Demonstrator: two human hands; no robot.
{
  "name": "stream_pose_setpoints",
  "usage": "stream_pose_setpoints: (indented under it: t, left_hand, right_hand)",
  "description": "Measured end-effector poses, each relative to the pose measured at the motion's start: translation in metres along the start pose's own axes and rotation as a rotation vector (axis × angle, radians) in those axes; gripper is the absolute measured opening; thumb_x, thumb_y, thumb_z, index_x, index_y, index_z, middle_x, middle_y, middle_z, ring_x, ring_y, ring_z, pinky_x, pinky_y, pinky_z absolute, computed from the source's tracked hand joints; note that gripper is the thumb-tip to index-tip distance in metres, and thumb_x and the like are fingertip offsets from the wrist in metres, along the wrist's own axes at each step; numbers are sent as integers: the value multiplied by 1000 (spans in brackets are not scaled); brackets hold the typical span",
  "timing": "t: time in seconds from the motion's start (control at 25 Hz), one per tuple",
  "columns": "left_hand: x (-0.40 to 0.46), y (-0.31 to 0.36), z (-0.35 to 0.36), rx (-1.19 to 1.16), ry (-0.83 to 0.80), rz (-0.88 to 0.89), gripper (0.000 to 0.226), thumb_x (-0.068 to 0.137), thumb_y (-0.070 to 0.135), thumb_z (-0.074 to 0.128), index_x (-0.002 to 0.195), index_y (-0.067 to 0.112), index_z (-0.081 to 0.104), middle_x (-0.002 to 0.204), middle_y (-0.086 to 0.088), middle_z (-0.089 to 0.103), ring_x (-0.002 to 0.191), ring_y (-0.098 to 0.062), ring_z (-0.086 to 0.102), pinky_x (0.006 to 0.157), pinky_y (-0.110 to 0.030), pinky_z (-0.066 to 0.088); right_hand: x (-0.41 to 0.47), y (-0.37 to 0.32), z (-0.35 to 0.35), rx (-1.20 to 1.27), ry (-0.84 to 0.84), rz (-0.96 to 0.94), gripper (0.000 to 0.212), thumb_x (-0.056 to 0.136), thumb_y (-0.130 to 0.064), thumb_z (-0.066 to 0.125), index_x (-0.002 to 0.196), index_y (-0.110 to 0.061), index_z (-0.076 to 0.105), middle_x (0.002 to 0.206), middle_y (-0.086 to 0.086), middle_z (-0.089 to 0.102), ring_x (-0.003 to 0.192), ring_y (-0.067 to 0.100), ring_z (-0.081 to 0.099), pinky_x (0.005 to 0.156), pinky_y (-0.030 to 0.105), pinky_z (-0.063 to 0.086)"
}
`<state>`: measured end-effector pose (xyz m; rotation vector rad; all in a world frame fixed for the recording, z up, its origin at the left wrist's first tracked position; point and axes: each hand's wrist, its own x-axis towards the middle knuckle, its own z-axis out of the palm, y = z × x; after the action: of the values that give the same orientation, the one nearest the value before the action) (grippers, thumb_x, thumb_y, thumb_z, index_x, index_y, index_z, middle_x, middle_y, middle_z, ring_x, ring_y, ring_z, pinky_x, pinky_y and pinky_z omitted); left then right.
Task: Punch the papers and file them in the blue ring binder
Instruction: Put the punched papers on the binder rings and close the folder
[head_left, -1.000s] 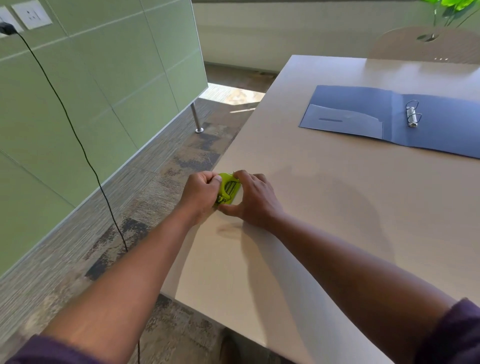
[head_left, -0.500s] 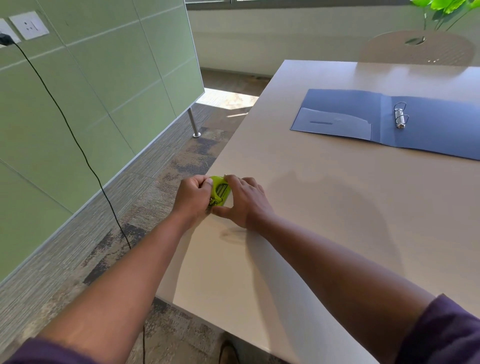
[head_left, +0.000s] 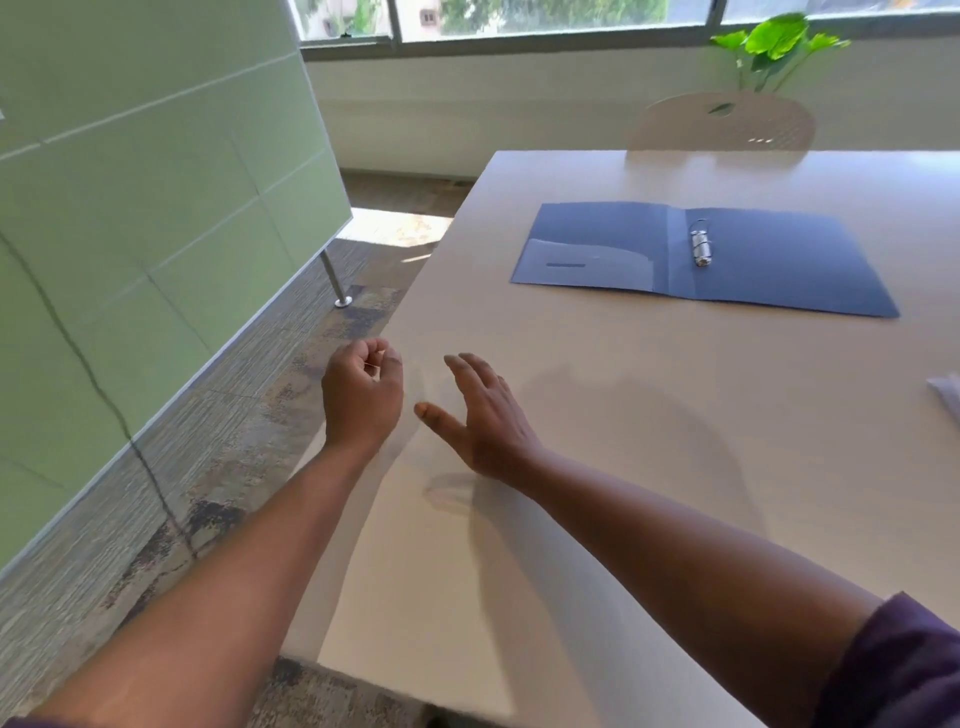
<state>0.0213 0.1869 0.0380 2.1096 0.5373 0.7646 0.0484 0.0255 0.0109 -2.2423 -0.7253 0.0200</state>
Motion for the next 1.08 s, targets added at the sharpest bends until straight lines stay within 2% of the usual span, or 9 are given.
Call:
stream_pose_setpoints:
  t: [0.2,0.44,0.56,0.72,0.92,1.08]
  left_hand:
    - [-12,54,83,-89,-130,135,15,93,17,65,103,11,75,97,-4,75,86,-17,67,81,-24,49]
    - [-39,102,188,-134,-382,157,17,93,19,66,105,11,75,100,-3,75,89,-18,68,86,-27,52]
    - [-41,114,237,-95,-461,204,22,92,21,68,110,9,73,110,-7,72,102,-22,67,95,-32,51]
    - [-31,132,289,11,-490,343,34,91,27,70,118,7,67,123,-10,64,117,-27,59,102,-31,42]
    - [0,147,341,140,-482,455,48,88,45,62,122,11,64,125,-8,63,120,-29,58,104,-42,45]
    - [18,156,371,199,-442,515,53,90,44,64,132,11,60,139,-8,59,134,-26,51,110,-42,38]
  right_hand:
    - [-22,68,-84,-89,192,99,62,98,-52,55,147,-15,47,152,7,48,138,27,44,115,41,37]
    - [-53,161,-171,-185,344,307,48,98,-39,61,136,-9,59,142,10,58,131,30,53,109,36,38]
    - [-62,198,-200,-208,383,399,46,99,-36,60,135,-7,59,142,11,58,131,30,53,108,35,39]
    - [-49,231,-221,-205,430,453,43,101,-34,58,134,-6,59,139,12,60,130,30,54,108,35,39]
    - [-7,264,-240,-237,413,474,45,102,-33,53,138,-5,56,143,13,58,135,30,51,112,37,37]
    - [27,288,-249,-369,360,448,56,103,-40,49,149,-9,45,156,10,46,147,25,37,119,40,29]
